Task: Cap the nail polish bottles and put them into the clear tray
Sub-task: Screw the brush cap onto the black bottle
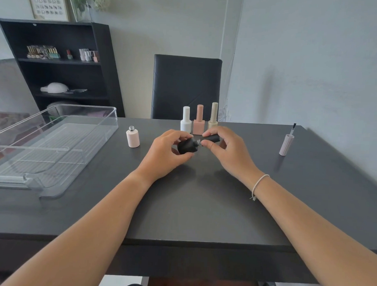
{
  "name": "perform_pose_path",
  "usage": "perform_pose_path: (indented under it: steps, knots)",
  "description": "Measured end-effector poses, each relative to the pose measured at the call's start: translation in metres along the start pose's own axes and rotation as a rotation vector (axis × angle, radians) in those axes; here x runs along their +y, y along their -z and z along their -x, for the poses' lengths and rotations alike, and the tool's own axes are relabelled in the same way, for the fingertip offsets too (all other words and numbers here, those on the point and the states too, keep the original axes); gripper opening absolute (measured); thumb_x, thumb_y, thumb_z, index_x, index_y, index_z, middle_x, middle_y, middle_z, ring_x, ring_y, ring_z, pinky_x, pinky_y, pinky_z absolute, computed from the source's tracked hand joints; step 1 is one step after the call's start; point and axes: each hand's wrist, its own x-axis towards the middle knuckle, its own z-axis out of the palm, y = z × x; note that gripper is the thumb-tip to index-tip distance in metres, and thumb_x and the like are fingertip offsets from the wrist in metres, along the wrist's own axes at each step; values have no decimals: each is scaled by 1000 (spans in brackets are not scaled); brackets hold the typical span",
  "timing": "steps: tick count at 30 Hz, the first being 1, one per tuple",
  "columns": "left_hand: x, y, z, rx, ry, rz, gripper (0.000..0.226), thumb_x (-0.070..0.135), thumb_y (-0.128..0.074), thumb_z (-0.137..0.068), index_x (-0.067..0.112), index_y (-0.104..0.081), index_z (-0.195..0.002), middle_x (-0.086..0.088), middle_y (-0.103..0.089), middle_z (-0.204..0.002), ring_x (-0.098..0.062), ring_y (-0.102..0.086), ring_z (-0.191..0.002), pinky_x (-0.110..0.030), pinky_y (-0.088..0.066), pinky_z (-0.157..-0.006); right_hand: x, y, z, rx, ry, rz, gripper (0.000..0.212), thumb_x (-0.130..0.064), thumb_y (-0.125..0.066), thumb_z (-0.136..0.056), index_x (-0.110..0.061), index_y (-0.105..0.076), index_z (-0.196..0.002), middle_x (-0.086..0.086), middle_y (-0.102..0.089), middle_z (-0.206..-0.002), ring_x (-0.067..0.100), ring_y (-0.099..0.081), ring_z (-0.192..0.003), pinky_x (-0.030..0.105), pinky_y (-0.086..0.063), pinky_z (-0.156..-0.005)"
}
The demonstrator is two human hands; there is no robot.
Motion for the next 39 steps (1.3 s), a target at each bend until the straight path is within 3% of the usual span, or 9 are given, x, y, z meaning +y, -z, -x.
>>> perform_pose_path:
  steps: [5, 10, 13, 17, 21, 24, 28, 33, 39]
  knots:
    - [1, -1, 1, -18, -32, -14, 36, 12, -74, -72, 21, -62, -105, 4, -58, -100, -10, -55, -91, -11, -48, -72, 3, -1, 2, -82, -30, -4, 9, -22, -61, -85, -19, -62, -94, -16, -57, -80, -9, -50, -63, 3, -38, -61]
    - [1, -1, 0, -17, -32, -10, 36, 12, -74, -71, 24, -62, -103, 3, -59, -100, -11, -56, -91, -12, -49, -73, 3, 3, 3, -157, -51, 0, 18, -7, -53, -87, -19, -59, -99, -22, -52, -77, -4, -48, -59, 4, -37, -59]
    - [1, -1, 1, -22, -36, -5, 36, 12, -74, -72, 25, -61, -103, 6, -58, -99, -10, -56, -92, -9, -47, -72, 5, 3, 2, -158, -83, 63, 12, -23, -52, -90, -15, -61, -93, -13, -52, -67, -1, -48, -58, 8, -37, -55]
    - [1, -1, 1, -15, -33, 2, 36, 13, -74, -72, 25, -62, -104, 6, -59, -100, -10, -56, -92, -8, -47, -71, 6, 5, 1, -151, -156, 89, 52, -50, -40, -89, -3, -61, -81, -3, -46, -55, 12, -43, -54, 28, -35, -56]
    - [1, -1, 1, -4, -33, 11, 36, 13, -74, -71, 25, -62, -103, 6, -58, -99, -11, -57, -91, -9, -48, -71, 7, 7, 3, -150, -87, 63, 8, -33, -52, -89, -27, -52, -94, -11, -53, -73, 4, -49, -61, 14, -37, -61]
    - [0, 0, 1, -6, -38, 2, 36, 14, -74, -72, 25, -61, -104, 6, -58, -100, -12, -57, -91, -8, -47, -72, 8, 6, 2, -124, -63, 83, 4, -25, -55, -88, -22, -52, -90, -14, -51, -72, 3, -48, -60, 13, -36, -59]
    - [0, -1, 1, -13, -34, -9, 37, 14, -74, -72, 24, -62, -105, 5, -59, -101, -12, -57, -92, -9, -48, -72, 8, 6, 1, -106, -136, 132, 43, -47, -46, -89, -6, -56, -80, -3, -49, -60, 12, -44, -56, 29, -37, -57]
    - [1, -1, 1, 2, -35, 3, 36, 12, -74, -71, 24, -62, -104, 5, -59, -99, -11, -56, -90, -8, -46, -70, 7, 7, 3, -112, -50, 94, 5, -26, -56, -87, -26, -50, -89, -15, -49, -68, 2, -47, -58, 18, -35, -59]
    - [1, 0, 2, -7, -31, -1, 37, 12, -74, -72, 24, -62, -104, 6, -58, -99, -12, -56, -92, -9, -47, -71, 6, 8, 2, -105, -151, 135, 56, -57, -37, -86, -5, -54, -74, -5, -44, -53, 11, -42, -51, 29, -35, -55]
